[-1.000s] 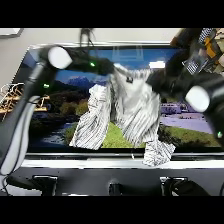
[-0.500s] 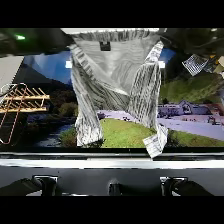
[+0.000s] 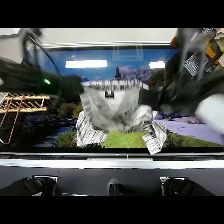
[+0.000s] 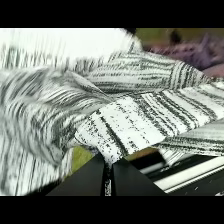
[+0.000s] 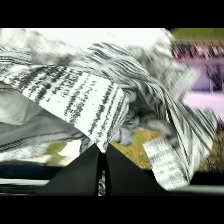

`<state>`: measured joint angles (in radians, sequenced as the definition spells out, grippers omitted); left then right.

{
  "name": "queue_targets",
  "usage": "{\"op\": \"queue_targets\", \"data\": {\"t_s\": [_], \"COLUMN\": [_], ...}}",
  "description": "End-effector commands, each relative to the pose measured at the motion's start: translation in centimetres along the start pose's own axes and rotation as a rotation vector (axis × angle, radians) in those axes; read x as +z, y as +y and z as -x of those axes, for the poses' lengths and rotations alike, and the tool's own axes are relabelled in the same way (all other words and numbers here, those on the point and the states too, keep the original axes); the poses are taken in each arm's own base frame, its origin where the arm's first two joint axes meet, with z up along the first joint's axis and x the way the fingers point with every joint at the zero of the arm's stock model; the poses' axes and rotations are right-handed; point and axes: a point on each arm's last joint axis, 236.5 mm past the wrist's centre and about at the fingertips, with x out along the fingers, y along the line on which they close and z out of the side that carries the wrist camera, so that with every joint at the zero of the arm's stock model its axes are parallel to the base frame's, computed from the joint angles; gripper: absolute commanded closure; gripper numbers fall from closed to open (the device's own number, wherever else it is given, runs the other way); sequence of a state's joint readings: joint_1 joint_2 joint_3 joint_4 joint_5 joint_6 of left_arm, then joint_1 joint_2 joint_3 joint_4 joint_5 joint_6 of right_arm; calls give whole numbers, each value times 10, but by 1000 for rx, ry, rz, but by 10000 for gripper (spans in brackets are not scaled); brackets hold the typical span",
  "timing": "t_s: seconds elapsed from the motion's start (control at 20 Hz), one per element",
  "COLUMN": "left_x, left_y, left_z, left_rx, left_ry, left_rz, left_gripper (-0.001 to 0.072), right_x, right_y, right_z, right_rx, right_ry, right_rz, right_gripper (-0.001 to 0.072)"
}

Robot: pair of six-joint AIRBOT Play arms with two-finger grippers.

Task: Fold the clothes and pants, and hang the long-sleeved shirts on hangers.

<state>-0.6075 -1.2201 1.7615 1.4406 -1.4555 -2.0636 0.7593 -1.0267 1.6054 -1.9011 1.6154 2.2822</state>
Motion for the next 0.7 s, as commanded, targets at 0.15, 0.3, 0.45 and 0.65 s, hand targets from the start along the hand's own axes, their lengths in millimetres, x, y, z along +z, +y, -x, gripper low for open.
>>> {"op": "queue_targets", "data": {"t_s": [0.15, 0.3, 0.45, 0.65], "left_x": [-61, -69, -63, -48], "left_y": [36, 43, 43, 59], "left_z": [-98, -117, -128, -124], "left_rx": [76, 88, 80, 92], "left_ry": [149, 168, 149, 115], "left_rz": [93, 102, 105, 119], "left_gripper": [680, 680, 677, 212], "right_x": [-63, -61, -68, -63], "right_y": [-3, 13, 18, 28], "right_z": [-92, -110, -131, -135], "right_rx": [-77, -52, -84, -51], "right_ry": [9, 2, 32, 15], "right_rz": [-152, -168, -142, -137], "right_gripper": [681, 681, 681, 681]}}
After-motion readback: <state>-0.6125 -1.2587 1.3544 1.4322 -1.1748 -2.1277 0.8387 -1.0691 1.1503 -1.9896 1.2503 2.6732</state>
